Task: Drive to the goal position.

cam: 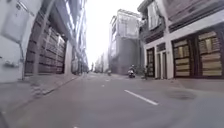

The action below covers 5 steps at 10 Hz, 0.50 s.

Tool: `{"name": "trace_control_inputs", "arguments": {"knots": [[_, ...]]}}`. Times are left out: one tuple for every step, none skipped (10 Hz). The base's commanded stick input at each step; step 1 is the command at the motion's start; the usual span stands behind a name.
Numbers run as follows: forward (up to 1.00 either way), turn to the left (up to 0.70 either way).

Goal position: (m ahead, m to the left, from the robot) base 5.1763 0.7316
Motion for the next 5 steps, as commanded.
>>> {"name": "trace_control_inputs", "arguments": {"knots": [[1.0, 0.4], [1.0, 0.4], [1.0, 0.19], [1.0, 0.0], [1.0, 0.0]]}}
